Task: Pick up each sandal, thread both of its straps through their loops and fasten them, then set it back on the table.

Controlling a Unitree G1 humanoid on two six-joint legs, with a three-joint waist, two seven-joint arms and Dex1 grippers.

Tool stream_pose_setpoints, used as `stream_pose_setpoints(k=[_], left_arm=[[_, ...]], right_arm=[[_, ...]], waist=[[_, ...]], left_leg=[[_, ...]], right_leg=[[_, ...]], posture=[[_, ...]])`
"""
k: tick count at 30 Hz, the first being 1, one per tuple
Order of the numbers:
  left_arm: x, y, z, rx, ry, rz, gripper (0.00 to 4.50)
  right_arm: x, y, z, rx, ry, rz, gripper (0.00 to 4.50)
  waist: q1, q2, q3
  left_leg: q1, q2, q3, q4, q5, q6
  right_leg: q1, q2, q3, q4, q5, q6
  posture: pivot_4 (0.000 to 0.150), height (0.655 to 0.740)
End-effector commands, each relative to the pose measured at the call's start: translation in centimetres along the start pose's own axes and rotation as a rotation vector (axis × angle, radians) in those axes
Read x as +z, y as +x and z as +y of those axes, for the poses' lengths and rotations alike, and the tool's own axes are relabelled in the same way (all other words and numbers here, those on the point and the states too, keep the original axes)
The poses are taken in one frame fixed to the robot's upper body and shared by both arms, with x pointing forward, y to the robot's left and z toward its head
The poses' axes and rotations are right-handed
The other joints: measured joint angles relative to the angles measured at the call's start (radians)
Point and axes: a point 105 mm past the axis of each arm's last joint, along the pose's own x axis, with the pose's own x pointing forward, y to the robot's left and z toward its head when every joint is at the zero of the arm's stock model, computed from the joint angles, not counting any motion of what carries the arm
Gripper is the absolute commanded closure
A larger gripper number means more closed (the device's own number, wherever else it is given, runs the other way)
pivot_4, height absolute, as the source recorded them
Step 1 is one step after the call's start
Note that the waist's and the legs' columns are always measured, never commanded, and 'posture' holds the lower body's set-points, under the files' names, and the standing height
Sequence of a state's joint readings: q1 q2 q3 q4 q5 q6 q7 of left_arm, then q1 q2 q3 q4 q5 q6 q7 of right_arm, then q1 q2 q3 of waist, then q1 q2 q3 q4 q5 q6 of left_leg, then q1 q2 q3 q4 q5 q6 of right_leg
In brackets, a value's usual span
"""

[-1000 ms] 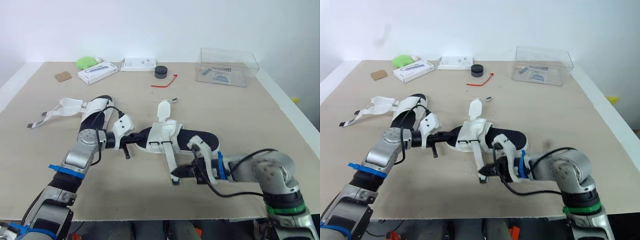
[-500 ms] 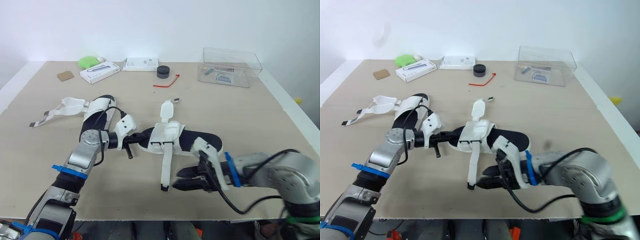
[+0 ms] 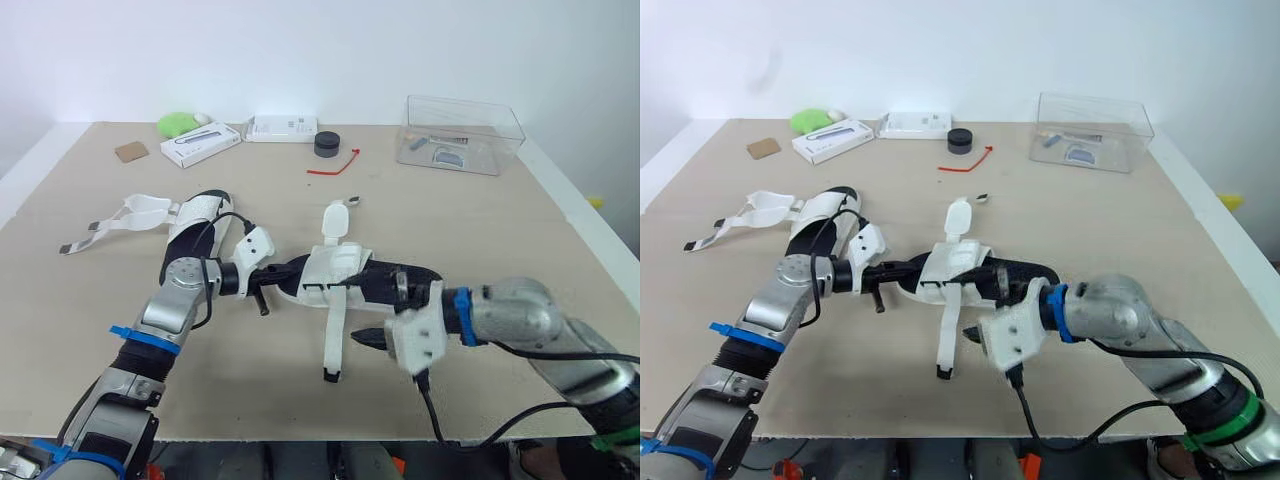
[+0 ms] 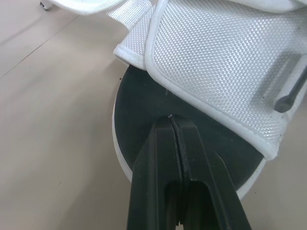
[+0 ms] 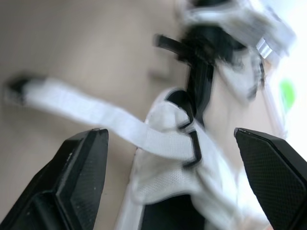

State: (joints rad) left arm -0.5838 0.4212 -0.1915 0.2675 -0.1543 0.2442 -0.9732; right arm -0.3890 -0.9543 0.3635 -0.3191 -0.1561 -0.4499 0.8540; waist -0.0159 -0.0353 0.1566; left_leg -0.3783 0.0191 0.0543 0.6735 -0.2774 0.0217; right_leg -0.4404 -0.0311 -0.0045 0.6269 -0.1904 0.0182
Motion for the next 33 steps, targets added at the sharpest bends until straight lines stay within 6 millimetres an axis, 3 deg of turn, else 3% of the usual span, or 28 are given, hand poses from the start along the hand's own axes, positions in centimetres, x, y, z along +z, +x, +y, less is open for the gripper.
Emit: stream_pose_setpoints(k=[1, 9, 15, 17, 18, 20, 22, 23, 25, 27, 33], left_arm=[[-1.0, 0.2, -0.1, 0.002, -0.001, 0.051, 4.50], [-1.2, -0.2, 0.0, 0.009, -0.003, 0.058, 4.50], [-1.3, -0.5, 0.1, 0.018, -0.007, 0.063, 4.50], [-1.4, -0.6, 0.2, 0.020, -0.008, 0.068, 4.50], [-1.4, -0.6, 0.2, 0.021, -0.009, 0.069, 4.50], [-1.4, -0.6, 0.2, 0.022, -0.009, 0.071, 4.50], [-1.5, -0.7, 0.2, 0.023, -0.009, 0.072, 4.50], [-1.5, -0.7, 0.2, 0.025, -0.009, 0.074, 4.50], [-1.5, -0.7, 0.2, 0.026, -0.010, 0.076, 4.50], [-1.6, -0.7, 0.2, 0.027, -0.011, 0.079, 4.50], [-1.7, -0.7, 0.2, 0.029, -0.015, 0.081, 4.50]], right_arm=[[0.5, 0.5, 0.1, 0.002, -0.200, -0.061, 0.01], [0.9, 2.5, 0.3, 0.050, -0.272, -0.126, 0.01], [1.3, 3.3, 0.0, 0.043, -0.218, -0.167, 0.01], [1.4, 3.4, 0.0, 0.044, -0.190, -0.175, 0.65], [1.4, 3.5, -0.1, 0.039, -0.172, -0.177, 0.75], [1.3, 3.6, -0.1, 0.036, -0.145, -0.178, 1.70], [1.4, 3.7, -0.3, 0.014, -0.096, -0.188, 2.31], [1.5, 3.7, -0.4, 0.001, -0.063, -0.196, 3.04], [1.7, 3.6, -0.5, -0.006, -0.019, -0.206, 3.55], [1.7, 3.6, -0.4, -0.007, 0.049, -0.209, 4.37], [1.5, 3.2, -1.5, -0.068, 0.223, -0.220, 4.46]], waist=[[0.000, 0.000, 0.000], [0.000, 0.000, 0.000], [0.000, 0.000, 0.000], [0.000, 0.000, 0.000], [0.000, 0.000, 0.000], [-0.001, 0.000, 0.000], [-0.001, 0.000, 0.000], [-0.001, 0.000, 0.000], [-0.001, 0.000, 0.000], [-0.001, 0.000, 0.000], [-0.001, 0.000, 0.000]], left_leg=[[0.000, 0.000, 0.000, 0.000, 0.000, 0.000], [0.002, 0.000, 0.000, 0.000, 0.000, 0.000], [0.002, 0.000, 0.000, 0.000, 0.000, 0.000], [0.003, 0.001, 0.000, 0.000, 0.000, 0.000], [0.003, 0.001, 0.000, 0.000, 0.000, 0.000], [0.003, 0.001, 0.000, 0.000, 0.000, 0.000], [0.004, 0.001, 0.000, 0.000, 0.000, 0.000], [0.004, 0.001, 0.000, 0.000, 0.000, 0.000], [0.004, 0.002, 0.000, 0.000, 0.000, 0.000], [0.004, 0.002, 0.000, 0.000, 0.000, 0.000], [0.005, 0.003, 0.000, 0.000, 0.000, 0.000]], right_leg=[[0.000, 0.000, 0.001, 0.000, 0.000, 0.000], [0.001, 0.000, 0.001, 0.002, 0.000, -0.002], [0.001, 0.000, 0.001, 0.002, 0.000, -0.003], [0.001, 0.001, 0.001, 0.002, 0.001, -0.005], [0.001, 0.001, 0.001, 0.003, 0.002, -0.006], [0.001, 0.001, 0.001, 0.003, 0.002, -0.006], [0.001, 0.001, 0.001, 0.003, 0.002, -0.006], [0.001, 0.002, 0.001, 0.003, 0.002, -0.006], [0.001, 0.002, 0.001, 0.003, 0.002, -0.007], [0.002, 0.003, 0.001, 0.003, 0.002, -0.007], [0.002, 0.003, 0.001, 0.004, 0.002, -0.007]], posture=[[0.150, 0.7400], [0.150, 0.7400], [0.150, 0.7400], [0.150, 0.7400], [0.150, 0.7400], [0.150, 0.7400], [0.150, 0.7400], [0.150, 0.7400], [0.150, 0.7400], [0.150, 0.7400], [0.150, 0.7400]])
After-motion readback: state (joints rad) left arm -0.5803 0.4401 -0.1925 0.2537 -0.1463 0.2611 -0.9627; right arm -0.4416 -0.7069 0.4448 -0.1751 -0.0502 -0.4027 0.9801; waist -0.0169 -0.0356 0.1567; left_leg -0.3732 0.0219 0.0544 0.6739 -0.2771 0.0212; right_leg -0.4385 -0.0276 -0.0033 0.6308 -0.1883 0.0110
